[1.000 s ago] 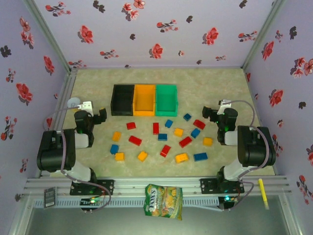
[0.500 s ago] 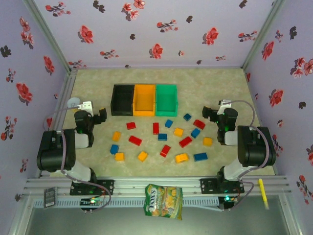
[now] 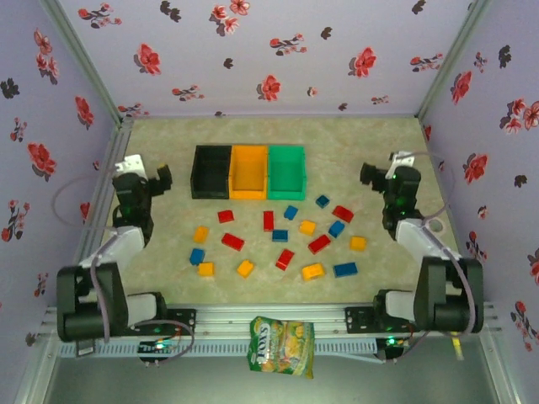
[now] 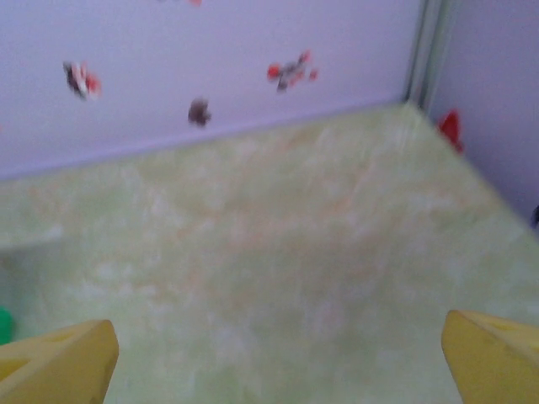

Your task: Sort the legos into containers by color

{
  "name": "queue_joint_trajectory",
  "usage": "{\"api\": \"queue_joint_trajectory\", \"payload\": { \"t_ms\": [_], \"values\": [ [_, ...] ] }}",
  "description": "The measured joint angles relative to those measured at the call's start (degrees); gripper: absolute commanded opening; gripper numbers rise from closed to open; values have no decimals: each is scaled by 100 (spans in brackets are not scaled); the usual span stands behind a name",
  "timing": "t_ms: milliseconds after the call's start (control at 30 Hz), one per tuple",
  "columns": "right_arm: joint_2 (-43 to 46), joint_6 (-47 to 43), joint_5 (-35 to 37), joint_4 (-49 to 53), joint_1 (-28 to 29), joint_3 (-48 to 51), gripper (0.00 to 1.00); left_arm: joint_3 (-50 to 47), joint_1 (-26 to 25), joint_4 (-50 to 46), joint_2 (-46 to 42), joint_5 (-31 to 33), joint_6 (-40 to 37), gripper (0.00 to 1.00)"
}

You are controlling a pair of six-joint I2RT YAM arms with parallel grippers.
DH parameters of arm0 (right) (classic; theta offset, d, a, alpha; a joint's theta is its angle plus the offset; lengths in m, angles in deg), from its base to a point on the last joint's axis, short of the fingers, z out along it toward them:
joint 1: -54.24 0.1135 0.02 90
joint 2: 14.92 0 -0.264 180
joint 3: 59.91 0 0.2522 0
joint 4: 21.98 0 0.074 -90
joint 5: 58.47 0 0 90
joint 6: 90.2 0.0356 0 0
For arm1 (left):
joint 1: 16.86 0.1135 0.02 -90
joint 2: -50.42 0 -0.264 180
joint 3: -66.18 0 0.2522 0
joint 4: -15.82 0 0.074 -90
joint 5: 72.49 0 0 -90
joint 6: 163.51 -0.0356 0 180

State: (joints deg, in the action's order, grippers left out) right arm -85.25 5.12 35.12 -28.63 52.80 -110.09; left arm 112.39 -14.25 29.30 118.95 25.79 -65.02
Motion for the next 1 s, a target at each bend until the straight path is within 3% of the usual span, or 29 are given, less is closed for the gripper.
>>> {"api": "queue_joint_trajectory", "payload": {
  "t_ms": [200, 433, 567, 767, 1000],
  "values": [
    [763, 76, 461, 1519, 579, -1233, 99, 1504, -240, -1714, -577, 271, 817, 100],
    [623, 365, 262, 3340, 1064, -2669, 99, 2785, -1652, -3427, -702, 643, 894, 100],
    [487, 400, 127, 3947, 1364, -3060, 99, 3394, -2020, -4330, -597, 723, 922, 100],
    [63, 566, -52, 4503, 1513, -3272, 99, 3899, -2243, -5657, -376, 780, 1241, 100],
    [-544, 732, -166, 4841, 1921, -3460, 95, 3609, -2533, -7104, -339, 728, 2131, 97]
  ]
}}
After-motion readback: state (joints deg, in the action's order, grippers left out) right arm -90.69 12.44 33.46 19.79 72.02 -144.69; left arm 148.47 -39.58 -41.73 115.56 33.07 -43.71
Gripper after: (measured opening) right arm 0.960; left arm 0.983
